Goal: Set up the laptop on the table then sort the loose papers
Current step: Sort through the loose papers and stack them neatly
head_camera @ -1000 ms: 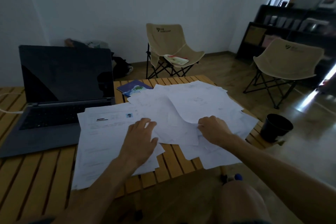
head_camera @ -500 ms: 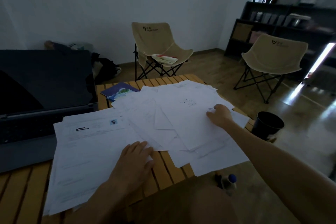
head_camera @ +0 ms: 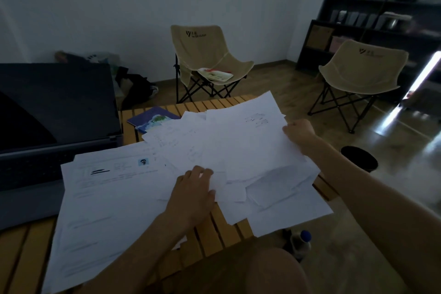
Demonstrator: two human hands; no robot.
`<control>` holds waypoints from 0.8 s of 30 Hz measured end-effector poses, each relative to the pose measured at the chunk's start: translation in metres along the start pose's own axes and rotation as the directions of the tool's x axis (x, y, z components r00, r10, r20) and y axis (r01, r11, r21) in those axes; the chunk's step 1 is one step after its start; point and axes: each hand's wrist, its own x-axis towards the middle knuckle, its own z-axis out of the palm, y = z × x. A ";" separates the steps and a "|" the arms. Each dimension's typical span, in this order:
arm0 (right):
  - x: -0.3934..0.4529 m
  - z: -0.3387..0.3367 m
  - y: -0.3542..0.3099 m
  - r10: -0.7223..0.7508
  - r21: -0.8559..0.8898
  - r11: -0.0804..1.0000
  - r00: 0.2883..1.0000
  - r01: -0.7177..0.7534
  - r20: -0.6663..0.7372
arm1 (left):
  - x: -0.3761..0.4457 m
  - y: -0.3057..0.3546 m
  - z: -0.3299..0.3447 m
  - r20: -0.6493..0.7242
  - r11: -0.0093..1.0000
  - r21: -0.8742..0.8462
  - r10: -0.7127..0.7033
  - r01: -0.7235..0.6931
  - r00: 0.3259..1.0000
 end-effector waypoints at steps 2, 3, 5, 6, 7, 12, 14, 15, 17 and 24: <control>-0.006 -0.010 -0.006 0.114 0.178 0.975 0.986 -0.135 0.121 | 0.007 0.004 0.001 -0.026 0.999 -0.030 0.018 -0.019 1.000; -0.010 -0.016 -0.010 0.136 0.236 0.957 0.979 -0.169 0.149 | 0.012 0.006 0.001 -0.044 0.999 -0.046 0.026 -0.028 0.999; -0.014 -0.027 -0.016 0.130 0.302 0.939 0.983 -0.165 0.131 | 0.022 0.015 0.002 -0.075 0.996 -0.066 0.047 -0.052 0.996; -0.016 -0.031 -0.019 0.121 0.309 0.940 0.988 -0.145 0.097 | 0.028 0.020 0.002 -0.079 0.996 -0.065 0.057 -0.062 0.995; -0.019 -0.034 -0.021 0.111 0.296 0.947 0.991 -0.127 0.072 | 0.033 0.025 0.003 -0.061 0.996 -0.058 0.059 -0.063 0.996; -0.026 -0.038 -0.024 -0.125 0.024 0.991 0.986 0.129 -0.110 | 0.046 0.042 0.017 0.236 0.997 -0.055 -0.032 0.046 0.971; -0.029 -0.043 -0.030 -0.170 0.002 0.985 0.966 0.173 -0.193 | 0.044 0.042 0.026 0.228 0.996 -0.046 -0.067 0.079 0.971; -0.031 -0.046 -0.035 -0.159 0.031 0.985 0.965 0.169 -0.208 | 0.042 0.040 0.028 0.203 0.995 -0.047 -0.072 0.084 0.977; -0.037 -0.051 -0.047 -0.082 0.264 0.957 0.986 0.117 -0.143 | 0.040 0.040 0.029 0.126 0.994 -0.082 -0.066 0.077 0.990; -0.085 -0.070 -0.111 -0.105 0.771 0.621 0.960 -0.142 0.261 | 0.039 0.055 -0.033 -0.328 0.754 -0.634 -0.063 -0.170 0.943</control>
